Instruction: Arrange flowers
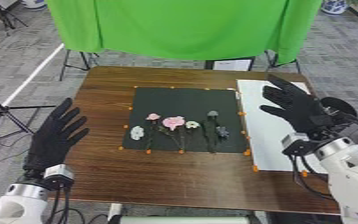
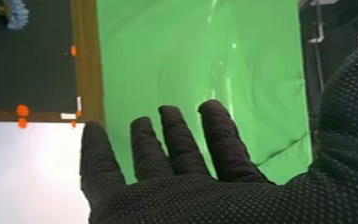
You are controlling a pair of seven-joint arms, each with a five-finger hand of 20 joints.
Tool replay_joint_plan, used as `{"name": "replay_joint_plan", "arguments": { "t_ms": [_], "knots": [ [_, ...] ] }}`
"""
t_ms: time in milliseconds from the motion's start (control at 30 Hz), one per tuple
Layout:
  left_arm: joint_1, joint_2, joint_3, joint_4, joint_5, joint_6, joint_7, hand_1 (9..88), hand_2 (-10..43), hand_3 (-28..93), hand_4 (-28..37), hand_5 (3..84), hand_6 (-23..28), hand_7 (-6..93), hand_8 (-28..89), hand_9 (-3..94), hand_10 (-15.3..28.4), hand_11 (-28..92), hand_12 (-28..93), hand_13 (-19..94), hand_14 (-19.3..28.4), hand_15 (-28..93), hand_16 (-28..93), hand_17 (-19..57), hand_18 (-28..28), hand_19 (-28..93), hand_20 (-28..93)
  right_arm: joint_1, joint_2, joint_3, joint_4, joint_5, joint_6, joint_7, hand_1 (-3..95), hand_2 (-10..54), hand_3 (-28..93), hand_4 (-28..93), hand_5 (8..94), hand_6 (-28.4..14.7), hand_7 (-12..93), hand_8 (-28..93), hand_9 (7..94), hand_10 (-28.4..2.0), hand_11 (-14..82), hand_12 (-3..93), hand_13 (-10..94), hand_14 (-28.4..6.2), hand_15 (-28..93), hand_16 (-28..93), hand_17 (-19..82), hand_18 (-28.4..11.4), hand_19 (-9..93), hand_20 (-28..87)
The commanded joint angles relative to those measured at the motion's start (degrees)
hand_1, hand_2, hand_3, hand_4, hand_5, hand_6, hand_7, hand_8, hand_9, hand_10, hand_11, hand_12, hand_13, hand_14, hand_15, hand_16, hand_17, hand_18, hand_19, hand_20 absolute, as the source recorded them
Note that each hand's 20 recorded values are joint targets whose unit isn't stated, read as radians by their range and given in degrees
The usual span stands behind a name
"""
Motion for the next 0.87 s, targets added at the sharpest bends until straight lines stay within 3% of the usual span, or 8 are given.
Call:
{"name": "replay_joint_plan", "arguments": {
  "t_ms": [33, 167, 233, 400, 467, 667, 800, 867],
  "knots": [
    [0.07, -0.67, 0.3, 0.16, 0.04, -0.65, 0.12, 23.7, -7.8, 66, -28.3, 18.6, 2.3, 19.4, -11, 15.3, 9.4, 12, 22, 12, 14.1, 18, 5, -12.6, 24.5, 37, 8, -3.79, -2.47, 2.67, -1.64, 0.5, 1.61, -1.1, 11.9, -8.9, 85, -25, 24.6, -2.7, 14, -9, 24.3, -11.3, 1.2, 25.5, 17, -10.3, -8, 43, -5, -20.3, 30, 11],
    [0.23, -0.71, 0.49, 0.21, 0.28, -0.79, -0.03, 23.3, -7.7, 66, -28.3, 19.7, 2.7, 19.1, -10, 15.6, 9.5, 12, 21, 12, 14.2, 18, 5, -12.5, 24.4, 37, 8, -4.01, -2.4, 3.45, -1.62, 0.01, 1.49, -1.18, 11.9, -8.9, 85, -26, 24.5, -2.6, 13, -9, 23.9, -11.0, -1.1, 24.2, 17, -10.4, -9, 41, -5, -19.8, 29, 11],
    [0.63, -0.73, 0.39, -0.03, 0.2, -0.06, -0.59, 23.3, -7.6, 66, -28.3, 20.1, 2.7, 19.1, -10, 15.8, 9.6, 12, 22, 12, 14.1, 18, 5, -12.6, 23.4, 36, 8, -3.68, -2.41, 3.74, -1.39, -0.02, 0.05, -0.56, 12.0, -8.9, 85, -26, 24.4, -2.6, 13, -9, 23.9, -10.9, -1.3, 24.2, 17, -10.5, -9, 41, -5, -19.9, 29, 11],
    [-0.43, -1.04, 1.46, 0.83, 0.5, -0.76, -0.24, 23.5, -5.8, 70, -28.2, 21.9, 3.0, 19.1, -11, 17.6, 10.2, 14, 21, 12, 13.7, 19, 5, -12.2, 21.9, 37, 9, -5.32, -4.11, 5.65, -2.54, -0.56, -1.96, -0.19, 11.7, -8.3, 85, -26, 24.1, -2.6, 13, -9, 23.8, -11.2, -1.3, 24.4, 17, -10.6, -9, 42, -6, -20.2, 30, 12],
    [-1.19, -1.0, 2.13, 1.18, 0.29, -1.18, -0.83, 23.5, -5.8, 70, -28.2, 21.9, 3.0, 19.1, -11, 17.6, 10.2, 14, 21, 12, 13.7, 19, 5, -12.2, 21.9, 36, 9, -5.95, -4.7, 6.45, -3.16, -0.65, -2.71, 0.61, 11.5, -8.1, 84, -26, 24.0, -2.7, 13, -9, 23.8, -11.5, -1.3, 24.5, 17, -10.6, -9, 42, -6, -20.4, 30, 12],
    [-3.59, -1.63, 4.22, 2.38, 0.59, -1.39, -0.47, 23.8, -5.7, 70, -28.3, 22.2, 3.1, 19.1, -11, 17.5, 10.2, 14, 20, 13, 13.6, 20, 5, -12.0, 21.4, 37, 10, -5.76, -5.47, 5.58, -3.66, 0.93, -0.85, 0.63, 11.4, -8.0, 85, -25, 24.1, -2.7, 13, -9, 24.2, -12.0, -0.7, 24.9, 17, -10.6, -8, 42, -6, -20.6, 31, 12],
    [-4.03, -2.07, 4.62, 2.78, 0.57, -2.41, -1.59, 23.8, -5.7, 70, -28.3, 22.3, 3.2, 18.9, -11, 17.4, 10.2, 14, 20, 12, 13.5, 20, 5, -12.0, 21.1, 37, 10, -5.04, -5.09, 4.54, -3.39, 0.2, -0.76, 2.02, 11.8, -7.9, 85, -25, 24.4, -2.8, 13, -9, 24.7, -12.2, 0.2, 25.1, 17, -10.6, -8, 42, -6, -20.6, 32, 12],
    [-3.76, -2.5, 4.84, 2.66, 0.64, -2.13, -1.91, 23.9, -5.6, 70, -28.3, 22.4, 3.2, 18.9, -10, 17.3, 10.2, 14, 20, 12, 13.4, 20, 5, -12.0, 21.0, 36, 10, -5.54, -5.35, 4.73, -4.01, -0.68, -0.7, 2.0, 11.9, -7.7, 85, -25, 24.5, -2.9, 13, -9, 24.6, -12.3, 0.5, 25.1, 17, -10.6, -8, 42, -6, -20.6, 32, 12]
  ]
}}
